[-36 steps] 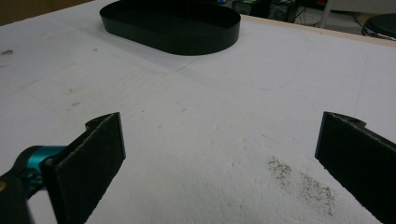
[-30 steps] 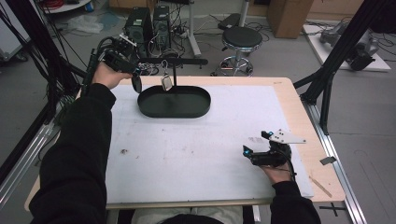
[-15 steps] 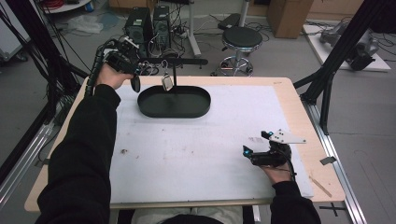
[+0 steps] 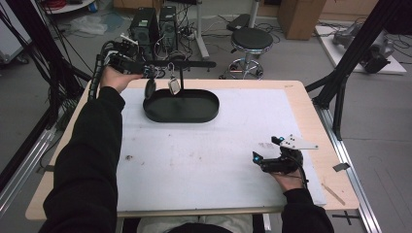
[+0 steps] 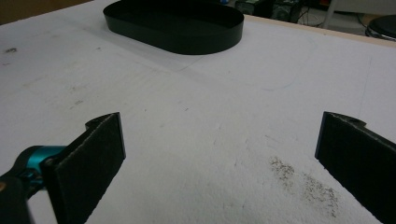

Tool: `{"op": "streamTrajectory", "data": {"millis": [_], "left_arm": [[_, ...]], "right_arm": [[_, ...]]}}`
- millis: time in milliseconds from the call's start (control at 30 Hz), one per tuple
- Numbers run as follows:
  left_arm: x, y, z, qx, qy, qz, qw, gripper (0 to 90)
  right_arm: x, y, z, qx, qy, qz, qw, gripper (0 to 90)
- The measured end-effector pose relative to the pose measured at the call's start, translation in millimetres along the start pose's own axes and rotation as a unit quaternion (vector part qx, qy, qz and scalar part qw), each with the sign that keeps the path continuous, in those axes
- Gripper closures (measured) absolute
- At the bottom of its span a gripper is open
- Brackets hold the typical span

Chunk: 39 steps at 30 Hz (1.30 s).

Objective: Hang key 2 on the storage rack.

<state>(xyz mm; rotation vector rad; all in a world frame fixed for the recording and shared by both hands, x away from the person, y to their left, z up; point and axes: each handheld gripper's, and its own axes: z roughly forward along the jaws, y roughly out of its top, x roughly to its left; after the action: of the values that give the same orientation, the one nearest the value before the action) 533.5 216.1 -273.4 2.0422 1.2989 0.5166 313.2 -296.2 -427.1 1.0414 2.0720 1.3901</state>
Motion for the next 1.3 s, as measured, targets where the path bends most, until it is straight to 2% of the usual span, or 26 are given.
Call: {"op": "streamTrajectory", "data": {"millis": [33, 100, 133, 233, 467, 633, 700, 867, 1033, 1300], "left_arm": [[0.9, -2.1, 1.2, 0.022, -0.009, 0.005, 0.9997, 26.0], [1.7, -7.6, 3.1, 0.056, -0.024, 0.020, 0.9979, 13.1], [1.9, -10.7, 2.7, 0.063, -0.031, 0.019, 0.9974, 7.7], [3.2, -19.0, 0.0, 0.053, -0.043, 0.012, 0.9976, 1.7], [5.2, -32.0, -10.0, 0.018, -0.068, 0.017, 0.9974, 1.7], [8.5, -43.9, -17.9, -0.013, -0.074, 0.019, 0.9970, 1.7], [9.9, -50.0, -20.6, -0.027, -0.072, 0.010, 0.9970, 1.7], [12.9, -65.6, -28.1, -0.051, -0.077, 0.006, 0.9957, 1.7], [14.2, -79.4, -32.2, -0.065, -0.074, 0.008, 0.9951, 1.7], [13.0, -96.5, -34.4, -0.076, -0.082, 0.013, 0.9937, 1.7]], "right_arm": [[-0.1, 0.1, 0.0, 0.001, 0.001, 0.000, 1.0000, 0.8], [0.1, 0.0, 0.3, 0.001, 0.001, -0.001, 1.0000, 0.8], [0.5, -0.1, 0.3, -0.001, 0.001, -0.002, 1.0000, 0.8], [1.0, 0.3, 0.5, -0.001, 0.000, -0.004, 1.0000, 0.8], [1.3, 0.8, 1.9, 0.002, 0.000, -0.003, 1.0000, 0.8], [1.3, 0.6, 1.9, 0.003, -0.001, -0.003, 1.0000, 0.8], [1.5, 0.5, 1.8, 0.003, -0.001, -0.003, 1.0000, 0.8], [1.8, 0.4, 1.2, 0.002, -0.002, -0.002, 1.0000, 0.8], [1.6, 0.2, 1.7, 0.004, -0.002, -0.003, 1.0000, 0.8], [2.0, 0.1, 1.7, 0.006, -0.001, -0.002, 1.0000, 0.8]]}}
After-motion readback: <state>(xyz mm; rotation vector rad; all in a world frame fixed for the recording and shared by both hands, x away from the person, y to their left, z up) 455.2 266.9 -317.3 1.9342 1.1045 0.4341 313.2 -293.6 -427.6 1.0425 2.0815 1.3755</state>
